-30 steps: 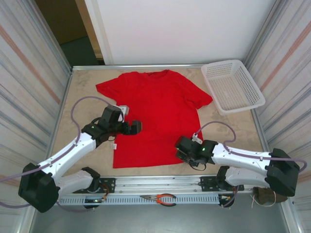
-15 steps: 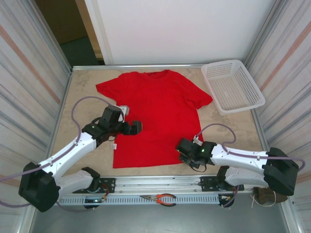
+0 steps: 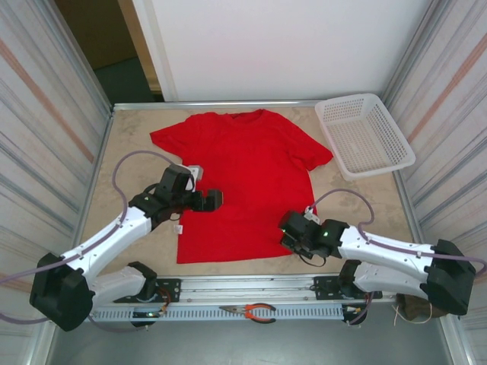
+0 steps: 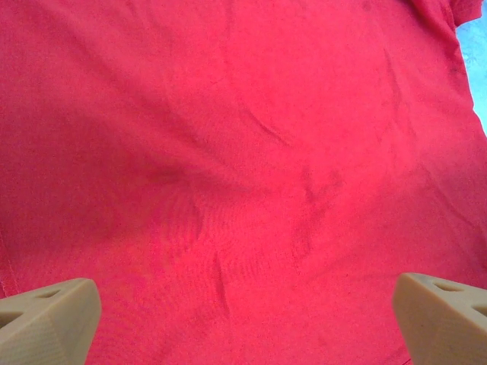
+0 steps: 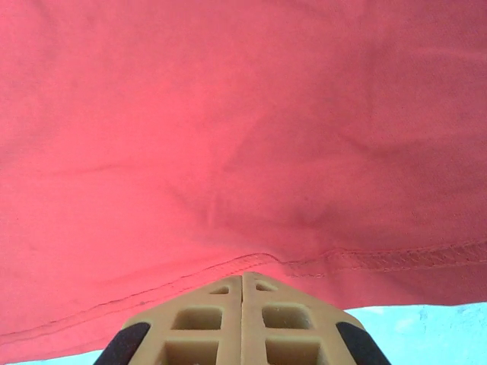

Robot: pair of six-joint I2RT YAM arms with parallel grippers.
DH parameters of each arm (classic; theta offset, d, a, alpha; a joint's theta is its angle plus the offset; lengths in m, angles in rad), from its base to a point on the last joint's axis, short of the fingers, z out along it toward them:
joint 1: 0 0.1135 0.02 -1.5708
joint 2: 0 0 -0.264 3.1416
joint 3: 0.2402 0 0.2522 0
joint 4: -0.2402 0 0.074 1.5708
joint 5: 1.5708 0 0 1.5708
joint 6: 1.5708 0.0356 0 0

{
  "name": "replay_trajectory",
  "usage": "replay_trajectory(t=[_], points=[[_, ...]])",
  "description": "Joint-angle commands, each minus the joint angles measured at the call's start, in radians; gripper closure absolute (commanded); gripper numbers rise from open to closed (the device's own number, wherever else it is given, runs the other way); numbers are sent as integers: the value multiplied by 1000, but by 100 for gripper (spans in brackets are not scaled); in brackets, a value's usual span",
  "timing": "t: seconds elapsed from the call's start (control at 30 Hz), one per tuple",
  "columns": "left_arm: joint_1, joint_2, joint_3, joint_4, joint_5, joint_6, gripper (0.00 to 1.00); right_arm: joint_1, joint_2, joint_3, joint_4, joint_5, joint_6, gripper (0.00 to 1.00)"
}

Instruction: Fold the inside-out t-shirt

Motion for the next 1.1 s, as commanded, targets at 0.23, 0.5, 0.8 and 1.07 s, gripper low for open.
replay_trajectory(t=[0.23,0.5,0.8,1.07], points=[[-9,21,1,18,30,22,1,4,70,25,-88,32,-69,70],[-11,26,0,24,35,14,1,78,270,125,-166,106,-117,67],[-10,26,1,26,35,15,1,108,332,145,-162,121,-116,81],[-10,30,5,29,37,16,1,107,297,156,-185,145,-134,100]])
